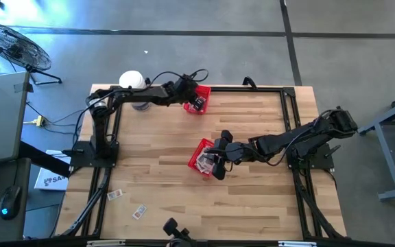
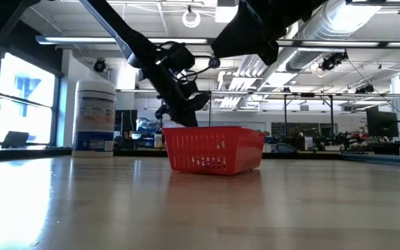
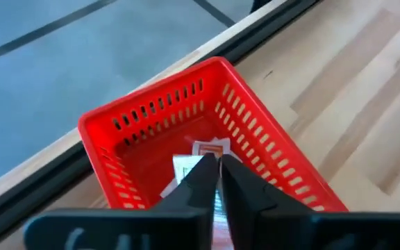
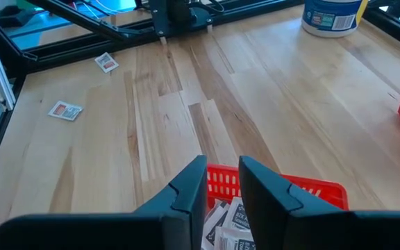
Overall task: Pick & Place First Aid Supplies
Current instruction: Put the white ointment pack into the top red bin
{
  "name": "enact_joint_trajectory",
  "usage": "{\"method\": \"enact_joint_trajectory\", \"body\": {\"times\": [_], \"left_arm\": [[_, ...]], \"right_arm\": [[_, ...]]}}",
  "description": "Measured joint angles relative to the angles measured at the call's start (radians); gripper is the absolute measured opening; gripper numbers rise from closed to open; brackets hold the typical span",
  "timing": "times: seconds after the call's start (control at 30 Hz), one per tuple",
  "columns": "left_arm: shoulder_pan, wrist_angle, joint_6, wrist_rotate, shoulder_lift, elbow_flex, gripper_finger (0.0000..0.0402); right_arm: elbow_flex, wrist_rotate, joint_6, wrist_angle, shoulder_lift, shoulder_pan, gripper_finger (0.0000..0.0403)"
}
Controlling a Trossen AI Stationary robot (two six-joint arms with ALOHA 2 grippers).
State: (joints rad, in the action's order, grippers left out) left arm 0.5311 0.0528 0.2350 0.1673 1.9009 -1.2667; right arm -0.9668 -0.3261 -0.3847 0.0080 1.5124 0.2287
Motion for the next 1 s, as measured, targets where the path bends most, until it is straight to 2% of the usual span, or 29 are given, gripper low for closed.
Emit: {"method": "enact_joint_trajectory", "body": {"times": [0.27,0.37,0.57,0.63,0.73,1.0], "left_arm": [[-0.001,0.002,0.006,-0.028,-0.01,-0.001,0.0111],[0.005,0.007,0.008,-0.102,-0.028,-0.001,0.0128],[0.047,0.014,0.124,-0.298,-0.13,-0.001,0.013],[0.055,0.03,0.14,-0.326,-0.166,-0.001,0.013],[0.054,0.097,0.147,-0.329,-0.222,-0.001,0.013],[-0.009,0.265,0.156,-0.256,-0.379,0.006,0.013]], "right_arm": [[0.0,0.0,0.0,0.004,0.0,0.0,0.0078],[0.0,0.0,0.0,0.005,0.0,0.0,0.0078],[0.0,0.0,0.0,0.005,0.0,0.0,0.0078],[0.0,0.0,0.0,0.005,0.0,0.0,0.0078],[0.0,0.0,0.0,0.005,0.0,0.0,0.0078],[0.0,0.0,0.0,0.005,0.0,0.0,0.0078]]}}
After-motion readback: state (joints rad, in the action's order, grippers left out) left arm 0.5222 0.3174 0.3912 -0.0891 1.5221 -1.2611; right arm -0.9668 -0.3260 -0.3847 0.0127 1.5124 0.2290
